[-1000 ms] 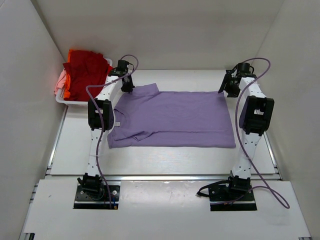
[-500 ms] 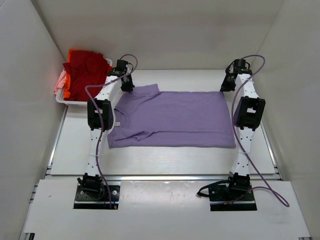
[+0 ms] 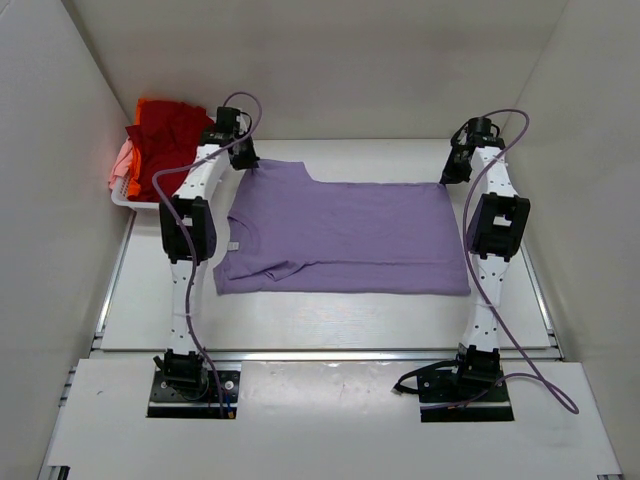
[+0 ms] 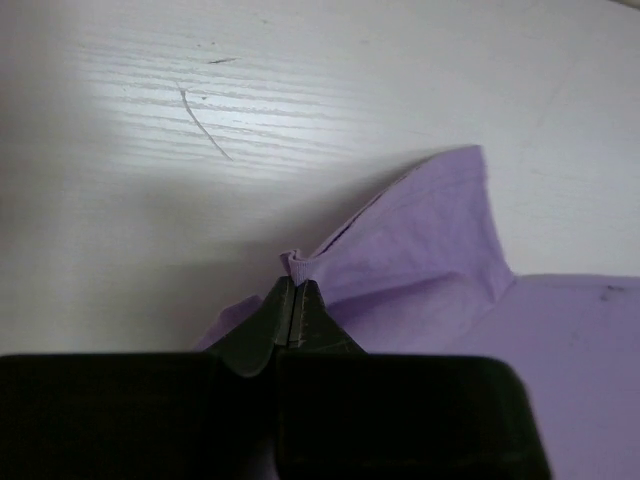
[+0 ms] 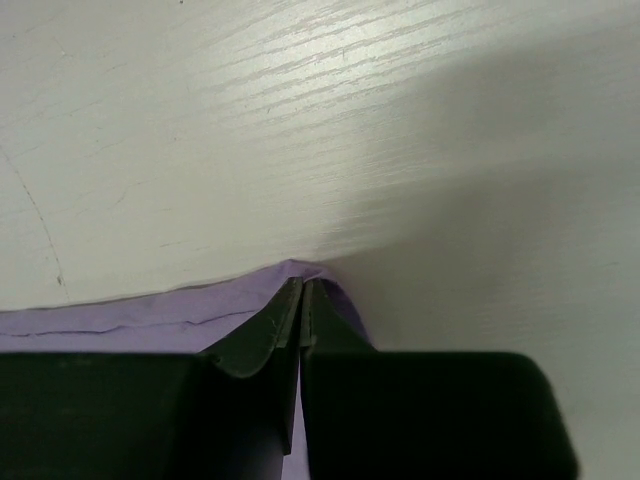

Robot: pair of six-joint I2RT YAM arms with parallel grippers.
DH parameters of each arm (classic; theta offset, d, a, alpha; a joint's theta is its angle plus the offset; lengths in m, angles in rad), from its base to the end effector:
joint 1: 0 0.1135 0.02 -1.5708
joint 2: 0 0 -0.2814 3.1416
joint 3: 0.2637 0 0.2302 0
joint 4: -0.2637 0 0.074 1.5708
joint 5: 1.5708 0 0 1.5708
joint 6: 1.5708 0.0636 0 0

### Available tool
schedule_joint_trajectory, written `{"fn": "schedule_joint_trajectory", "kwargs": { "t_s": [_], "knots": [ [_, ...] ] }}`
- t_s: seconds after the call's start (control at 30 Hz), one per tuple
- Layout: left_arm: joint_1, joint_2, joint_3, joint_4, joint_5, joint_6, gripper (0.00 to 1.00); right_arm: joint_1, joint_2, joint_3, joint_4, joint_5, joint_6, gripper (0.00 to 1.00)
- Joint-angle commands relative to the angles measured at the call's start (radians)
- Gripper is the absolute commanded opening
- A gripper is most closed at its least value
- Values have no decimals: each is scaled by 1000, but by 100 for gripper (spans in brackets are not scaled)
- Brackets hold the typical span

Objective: Fold and stack the t-shirts
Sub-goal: Grap the side of the flattened tshirt furthest away from the robot with both arms

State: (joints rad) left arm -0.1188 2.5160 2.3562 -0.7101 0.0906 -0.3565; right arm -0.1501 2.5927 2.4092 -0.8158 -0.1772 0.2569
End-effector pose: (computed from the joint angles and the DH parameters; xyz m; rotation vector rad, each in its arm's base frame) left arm 0.5610 -0.0728 0.1972 -0.2514 2.4495 -0.3204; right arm 0.5588 -0.0732 0.1639 0.4533 2.5284 0.2680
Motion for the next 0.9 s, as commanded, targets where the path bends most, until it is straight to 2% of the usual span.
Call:
{"fn": "schedule_joint_trajectory", "kwargs": {
  "t_s": [0.0, 0.3, 0.4, 0.47, 0.57, 0.63, 0.73, 0.87],
  "knots": [
    [-5, -189, -78, 89, 31, -5, 0, 17, -72, 41, 24, 21, -39, 0],
    [1, -293, -258, 122, 49, 34, 0, 9, -146, -5, 0, 30, -94, 0],
    [4, -351, -378, 187, 52, 34, 0, 14, -201, -83, 33, 33, -108, 0],
    [11, -353, -429, 224, 58, 30, 0, 15, -262, -209, 79, 25, -113, 0],
    [25, -306, -393, 215, 103, 13, 0, 12, -333, -347, 170, 12, -114, 0],
    [33, -269, -349, 207, 110, 7, 5, 14, -359, -404, 194, 2, -111, 0],
    [24, -235, -307, 205, 115, -2, 3, 17, -371, -429, 204, 1, -116, 0],
    [24, -247, -337, 270, 118, -22, 0, 33, -368, -444, 201, 5, -133, 0]
  ]
}}
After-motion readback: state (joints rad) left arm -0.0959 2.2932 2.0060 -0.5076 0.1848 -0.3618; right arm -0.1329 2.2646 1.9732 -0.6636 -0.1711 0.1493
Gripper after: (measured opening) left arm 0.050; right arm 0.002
